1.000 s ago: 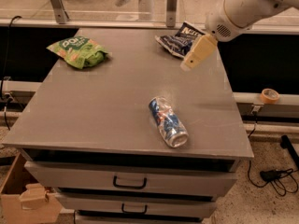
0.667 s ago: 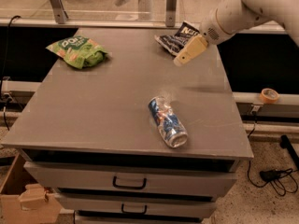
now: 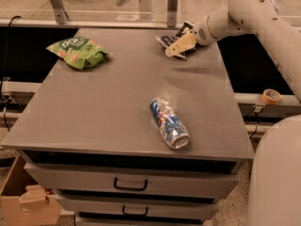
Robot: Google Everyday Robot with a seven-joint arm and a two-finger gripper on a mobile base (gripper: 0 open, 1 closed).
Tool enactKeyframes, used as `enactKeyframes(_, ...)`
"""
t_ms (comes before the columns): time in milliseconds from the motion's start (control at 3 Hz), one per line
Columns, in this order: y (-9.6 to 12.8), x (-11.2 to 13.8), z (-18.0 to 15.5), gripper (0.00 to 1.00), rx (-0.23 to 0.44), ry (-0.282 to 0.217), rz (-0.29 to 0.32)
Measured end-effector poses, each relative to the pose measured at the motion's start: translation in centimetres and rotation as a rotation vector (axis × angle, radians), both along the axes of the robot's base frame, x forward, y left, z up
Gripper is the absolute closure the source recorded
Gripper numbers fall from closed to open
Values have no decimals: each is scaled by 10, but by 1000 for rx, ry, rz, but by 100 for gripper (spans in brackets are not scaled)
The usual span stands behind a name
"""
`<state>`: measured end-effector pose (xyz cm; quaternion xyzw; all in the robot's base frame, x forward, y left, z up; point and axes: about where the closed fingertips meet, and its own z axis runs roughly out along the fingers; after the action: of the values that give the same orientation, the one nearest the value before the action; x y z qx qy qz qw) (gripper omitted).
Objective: Move blue chip bag near green rice chip bag
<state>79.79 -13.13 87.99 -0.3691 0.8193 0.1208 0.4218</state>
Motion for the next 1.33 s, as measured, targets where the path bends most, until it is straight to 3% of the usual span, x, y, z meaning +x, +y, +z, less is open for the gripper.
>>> enactKeyframes(333,7,21,-13,0,53,21,-34)
enactKeyframes(1000,10,29,-27,42,84,55,-54)
enactKeyframes(1333,8,26,-12,65,81,23,-40)
